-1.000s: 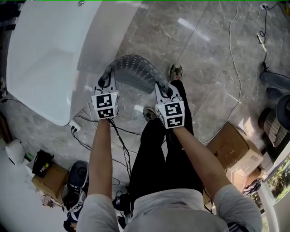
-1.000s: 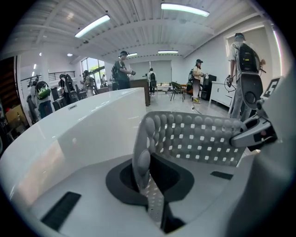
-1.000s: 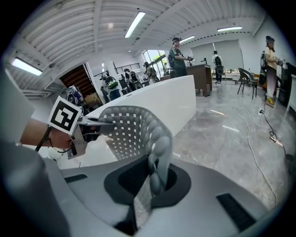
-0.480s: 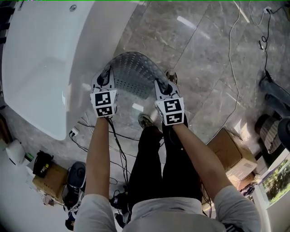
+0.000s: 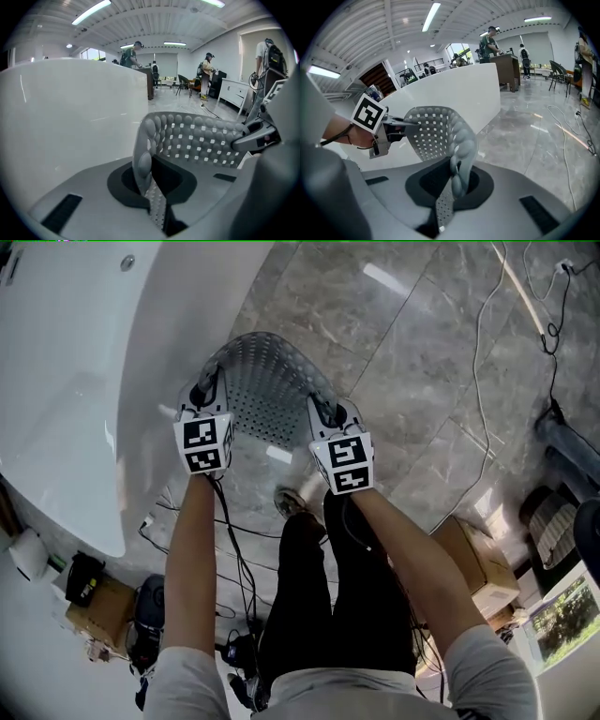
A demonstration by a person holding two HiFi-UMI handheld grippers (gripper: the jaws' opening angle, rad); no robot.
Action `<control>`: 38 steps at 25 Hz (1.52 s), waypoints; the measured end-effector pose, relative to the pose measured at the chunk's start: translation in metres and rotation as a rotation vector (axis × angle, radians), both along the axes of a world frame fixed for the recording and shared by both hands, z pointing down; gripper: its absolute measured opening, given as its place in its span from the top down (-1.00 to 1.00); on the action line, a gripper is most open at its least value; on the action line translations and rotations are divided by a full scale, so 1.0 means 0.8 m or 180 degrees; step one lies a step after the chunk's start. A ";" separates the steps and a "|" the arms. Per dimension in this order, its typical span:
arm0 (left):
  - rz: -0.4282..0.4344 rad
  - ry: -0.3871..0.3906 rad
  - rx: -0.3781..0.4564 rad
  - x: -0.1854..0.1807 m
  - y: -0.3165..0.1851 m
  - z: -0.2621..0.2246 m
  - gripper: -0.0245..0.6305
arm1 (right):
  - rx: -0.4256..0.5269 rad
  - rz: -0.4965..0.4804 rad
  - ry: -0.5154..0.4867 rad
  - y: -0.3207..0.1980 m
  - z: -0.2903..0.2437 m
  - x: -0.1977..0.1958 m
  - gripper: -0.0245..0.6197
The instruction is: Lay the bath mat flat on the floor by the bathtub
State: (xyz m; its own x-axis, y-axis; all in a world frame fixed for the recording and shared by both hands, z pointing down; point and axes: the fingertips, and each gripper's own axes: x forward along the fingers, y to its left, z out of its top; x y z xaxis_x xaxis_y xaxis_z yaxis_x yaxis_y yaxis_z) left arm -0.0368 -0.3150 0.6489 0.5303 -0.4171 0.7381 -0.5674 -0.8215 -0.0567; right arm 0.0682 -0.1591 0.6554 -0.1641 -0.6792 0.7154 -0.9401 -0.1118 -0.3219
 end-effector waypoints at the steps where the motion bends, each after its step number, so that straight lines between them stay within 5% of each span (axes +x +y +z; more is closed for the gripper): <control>1: 0.0026 -0.0007 -0.0008 0.008 -0.003 0.007 0.83 | 0.0002 0.0000 0.0023 -0.004 0.006 0.007 0.86; 26: 0.0134 0.0387 0.0246 0.079 -0.029 0.074 0.83 | 0.0265 0.0151 0.0400 -0.035 0.084 0.088 0.86; 38: 0.0314 0.0518 0.0649 0.108 -0.072 0.126 0.83 | 0.0701 0.0160 0.0626 -0.050 0.147 0.120 0.86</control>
State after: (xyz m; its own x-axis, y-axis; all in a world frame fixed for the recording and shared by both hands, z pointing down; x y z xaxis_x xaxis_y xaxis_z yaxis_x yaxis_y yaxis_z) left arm 0.0498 -0.3727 0.7498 0.6805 -0.4888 0.5459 -0.5005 -0.8542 -0.1410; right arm 0.1639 -0.1991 0.7730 0.0007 -0.8254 0.5645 -0.9819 -0.1075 -0.1560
